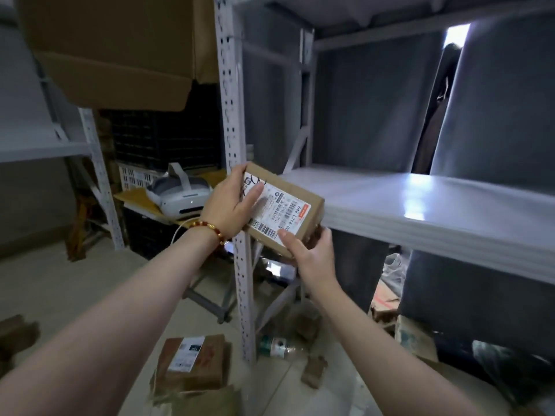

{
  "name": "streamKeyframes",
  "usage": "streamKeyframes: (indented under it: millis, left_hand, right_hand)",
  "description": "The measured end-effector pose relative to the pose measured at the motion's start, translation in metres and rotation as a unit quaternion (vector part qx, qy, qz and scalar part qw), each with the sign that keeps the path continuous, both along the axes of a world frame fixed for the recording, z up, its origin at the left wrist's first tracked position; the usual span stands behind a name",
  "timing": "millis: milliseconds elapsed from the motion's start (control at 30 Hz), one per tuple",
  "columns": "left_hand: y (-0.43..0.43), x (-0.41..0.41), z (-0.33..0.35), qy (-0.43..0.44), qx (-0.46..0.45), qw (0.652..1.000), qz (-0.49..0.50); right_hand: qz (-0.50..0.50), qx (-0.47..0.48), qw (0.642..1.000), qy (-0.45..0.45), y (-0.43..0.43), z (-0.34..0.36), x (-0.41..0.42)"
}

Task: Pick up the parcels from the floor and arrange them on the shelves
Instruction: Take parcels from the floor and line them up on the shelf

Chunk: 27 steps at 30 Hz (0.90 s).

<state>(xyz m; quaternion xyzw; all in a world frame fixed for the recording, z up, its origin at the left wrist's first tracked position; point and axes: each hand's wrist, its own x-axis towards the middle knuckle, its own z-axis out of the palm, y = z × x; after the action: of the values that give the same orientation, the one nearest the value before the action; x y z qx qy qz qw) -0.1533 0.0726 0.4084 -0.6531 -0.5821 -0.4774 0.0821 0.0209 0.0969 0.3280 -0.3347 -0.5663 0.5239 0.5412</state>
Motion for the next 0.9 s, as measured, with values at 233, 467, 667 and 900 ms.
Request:
streamKeyframes:
  millis: [233, 467, 667, 900]
  left_hand:
    - [0.056, 0.066, 0.043, -0.013, 0.010, 1.000, 0.025]
    - [0.071, 0.128, 0.031, -0.105, -0.036, 0.993, -0.037]
    - [0.083, 0.148, 0.012, -0.184, -0.110, 0.975, -0.062]
    - [0.103, 0.145, 0.012, -0.211, -0.067, 0.973, -0.060]
  right_hand:
    - [-0.110, -0.041, 0.990, 0.081, 0.034, 0.069, 0.043]
    - [-0.094, -0.132, 0.980, 0.117, 0.065, 0.111, 0.076]
    - [-0.183, -0.066, 0.942, -0.274, 0.077, 0.140, 0.114]
    - [-0.231, -0.042, 0.927, -0.293, 0.099, 0.128, 0.143]
